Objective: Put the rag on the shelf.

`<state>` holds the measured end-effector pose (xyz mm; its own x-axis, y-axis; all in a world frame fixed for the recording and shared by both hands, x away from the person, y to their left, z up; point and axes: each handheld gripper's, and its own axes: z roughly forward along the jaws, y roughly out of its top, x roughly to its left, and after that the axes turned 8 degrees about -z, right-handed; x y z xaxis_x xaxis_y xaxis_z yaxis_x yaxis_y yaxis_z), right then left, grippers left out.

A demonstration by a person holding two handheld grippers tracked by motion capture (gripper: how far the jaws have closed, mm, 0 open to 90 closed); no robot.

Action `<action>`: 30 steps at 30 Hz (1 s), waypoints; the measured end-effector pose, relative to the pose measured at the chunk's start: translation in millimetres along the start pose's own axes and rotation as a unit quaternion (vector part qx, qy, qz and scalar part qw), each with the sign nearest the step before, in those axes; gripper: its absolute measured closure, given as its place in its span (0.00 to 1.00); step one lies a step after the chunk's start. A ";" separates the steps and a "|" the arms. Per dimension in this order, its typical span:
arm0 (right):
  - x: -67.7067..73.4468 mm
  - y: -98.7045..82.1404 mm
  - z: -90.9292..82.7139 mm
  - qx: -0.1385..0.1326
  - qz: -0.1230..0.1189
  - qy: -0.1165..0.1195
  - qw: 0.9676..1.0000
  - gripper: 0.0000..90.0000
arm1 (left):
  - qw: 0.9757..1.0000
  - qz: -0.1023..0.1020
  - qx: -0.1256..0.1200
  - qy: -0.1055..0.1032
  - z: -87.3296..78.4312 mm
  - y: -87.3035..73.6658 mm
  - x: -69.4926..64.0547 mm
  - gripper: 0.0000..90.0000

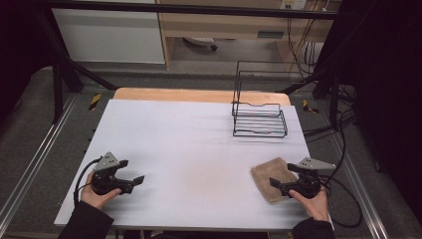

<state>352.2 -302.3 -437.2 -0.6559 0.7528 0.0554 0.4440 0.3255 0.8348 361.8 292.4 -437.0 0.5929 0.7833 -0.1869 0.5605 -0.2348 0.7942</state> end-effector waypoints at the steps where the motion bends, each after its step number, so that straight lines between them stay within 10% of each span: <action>1: -0.1 -0.1 0.3 0.000 -0.001 0.000 1.000 0.01 | 1.000 0.000 0.000 0.000 0.0 0.0 0.0 0.10; 30: 24.9 20.1 21.6 0.043 -0.017 -0.028 0.999 0.09 | 1.000 0.006 0.003 0.010 0.5 -0.7 0.1 0.10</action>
<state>358.0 -264.7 -430.9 -0.6374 0.7705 -0.0038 0.4747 0.3965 0.7858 361.7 292.5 -437.9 0.5880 0.7916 -0.1659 0.5566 -0.2473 0.7931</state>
